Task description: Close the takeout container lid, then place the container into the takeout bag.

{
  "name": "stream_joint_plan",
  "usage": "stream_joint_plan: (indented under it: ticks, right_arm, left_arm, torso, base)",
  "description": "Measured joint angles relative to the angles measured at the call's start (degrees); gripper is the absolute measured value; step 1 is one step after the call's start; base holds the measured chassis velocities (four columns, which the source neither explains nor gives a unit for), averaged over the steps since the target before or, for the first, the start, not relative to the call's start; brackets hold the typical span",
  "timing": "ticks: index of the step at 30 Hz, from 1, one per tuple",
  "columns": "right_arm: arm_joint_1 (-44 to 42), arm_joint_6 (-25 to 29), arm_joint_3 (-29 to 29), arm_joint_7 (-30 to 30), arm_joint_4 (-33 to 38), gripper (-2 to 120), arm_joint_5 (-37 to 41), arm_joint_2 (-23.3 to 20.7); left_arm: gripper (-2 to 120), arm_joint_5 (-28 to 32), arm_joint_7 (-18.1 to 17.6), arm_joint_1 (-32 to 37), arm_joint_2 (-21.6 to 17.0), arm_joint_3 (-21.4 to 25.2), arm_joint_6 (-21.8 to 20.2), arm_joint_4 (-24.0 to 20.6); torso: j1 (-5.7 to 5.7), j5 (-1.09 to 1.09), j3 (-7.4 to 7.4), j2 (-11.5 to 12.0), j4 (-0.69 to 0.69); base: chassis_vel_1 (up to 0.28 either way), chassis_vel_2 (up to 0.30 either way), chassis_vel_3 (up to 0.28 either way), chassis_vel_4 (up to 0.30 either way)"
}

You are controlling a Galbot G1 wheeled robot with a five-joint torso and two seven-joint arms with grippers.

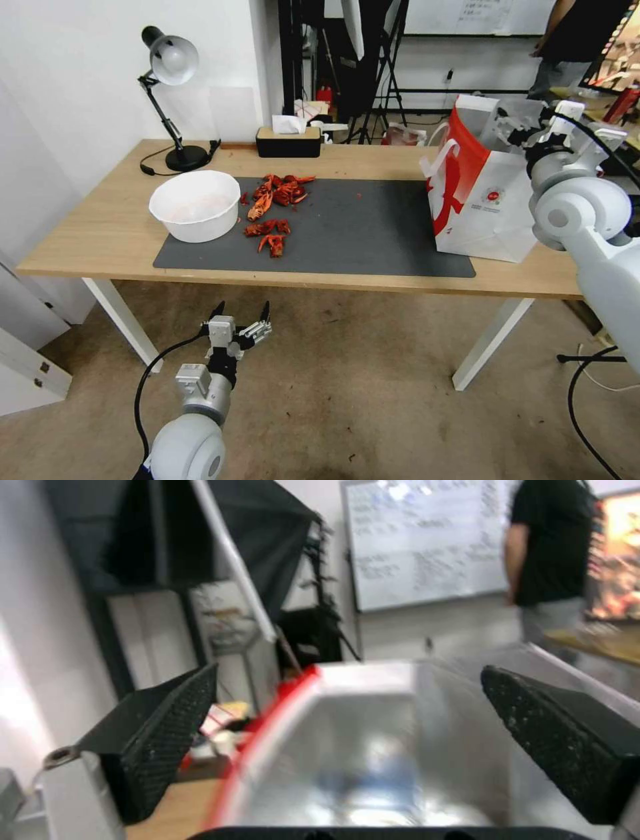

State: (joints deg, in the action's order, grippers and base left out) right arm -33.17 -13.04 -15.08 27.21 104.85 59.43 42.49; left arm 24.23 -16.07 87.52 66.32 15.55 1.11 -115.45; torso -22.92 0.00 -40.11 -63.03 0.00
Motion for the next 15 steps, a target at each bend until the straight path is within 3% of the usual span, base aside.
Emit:
stream_joint_plan:
  ticks: [4,7,13,15]
  right_arm:
    - [-1.01,2.28,0.02,-4.23,2.61,100,-2.02,-0.72]
    - [-3.58,4.54,-0.28,-10.81,6.32,100,-2.54,-1.99]
    - [-9.21,6.02,-1.65,-14.79,10.4,100,-3.21,-2.97]
    - [-19.68,7.72,-6.07,-16.84,14.14,100,-5.79,-3.02]
  left_arm:
    - [100,0.09,0.05,0.11,0.06,0.33,0.02,-0.08]
    - [100,0.09,0.1,0.36,0.1,0.59,0.21,-0.19]
    - [100,0.07,0.18,0.56,0.25,0.65,0.76,-0.2]
    - [100,-0.1,0.37,0.96,0.51,0.66,1.52,-0.18]
  torso:
    - [0.0,0.0,0.0,0.0,0.0]
    - [0.0,-0.01,0.0,0.0,0.01]
    - [0.0,0.01,0.0,0.0,0.01]
    - [0.0,0.05,0.0,0.0,0.0]
  base:
    - [0.0,0.0,0.0,0.0]
    - [0.0,0.0,0.0,0.0]
    - [0.0,0.0,0.0,0.0]
    - [0.0,0.0,0.0,0.0]
